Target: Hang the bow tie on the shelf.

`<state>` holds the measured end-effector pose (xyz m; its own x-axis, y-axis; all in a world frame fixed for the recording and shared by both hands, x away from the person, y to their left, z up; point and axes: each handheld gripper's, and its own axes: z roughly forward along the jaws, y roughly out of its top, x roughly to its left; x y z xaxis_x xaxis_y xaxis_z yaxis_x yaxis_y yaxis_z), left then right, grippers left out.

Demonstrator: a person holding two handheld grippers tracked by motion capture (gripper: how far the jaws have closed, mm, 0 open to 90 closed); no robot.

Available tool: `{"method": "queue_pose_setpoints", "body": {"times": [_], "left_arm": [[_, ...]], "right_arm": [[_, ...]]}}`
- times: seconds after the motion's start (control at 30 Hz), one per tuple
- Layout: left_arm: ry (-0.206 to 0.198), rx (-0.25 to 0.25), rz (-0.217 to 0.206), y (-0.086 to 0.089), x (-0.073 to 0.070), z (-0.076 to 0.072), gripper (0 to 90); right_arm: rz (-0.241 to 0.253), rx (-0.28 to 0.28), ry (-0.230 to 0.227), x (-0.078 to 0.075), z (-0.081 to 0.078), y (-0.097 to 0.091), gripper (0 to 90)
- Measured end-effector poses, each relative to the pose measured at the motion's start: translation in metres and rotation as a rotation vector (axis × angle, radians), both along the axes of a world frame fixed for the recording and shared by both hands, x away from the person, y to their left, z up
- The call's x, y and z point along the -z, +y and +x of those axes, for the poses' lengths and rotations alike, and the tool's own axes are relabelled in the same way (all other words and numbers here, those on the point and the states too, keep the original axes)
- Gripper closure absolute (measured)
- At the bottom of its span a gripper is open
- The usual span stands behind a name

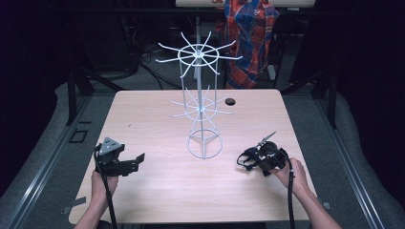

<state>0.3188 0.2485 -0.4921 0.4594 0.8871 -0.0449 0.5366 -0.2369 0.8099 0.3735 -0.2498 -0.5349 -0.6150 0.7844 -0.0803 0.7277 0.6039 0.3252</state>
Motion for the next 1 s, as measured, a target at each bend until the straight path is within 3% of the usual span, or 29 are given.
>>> {"method": "queue_pose_setpoints", "body": {"times": [0.13, 0.37, 1.0], "left_arm": [[0.004, -0.007, 0.005, -0.001, 0.001, 0.001, 15.7], [0.005, -0.005, 0.004, 0.0, 0.001, 0.001, 15.7], [0.003, 0.01, -0.006, 0.002, 0.001, 0.002, 15.6]], "right_arm": [[0.011, -0.002, -0.01, -0.006, 0.0, -0.003, 76.2], [0.08, -0.002, -0.04, -0.012, -0.002, -0.002, 75.9], [0.161, -0.034, -0.077, -0.032, -0.008, 0.009, 75.6]]}}
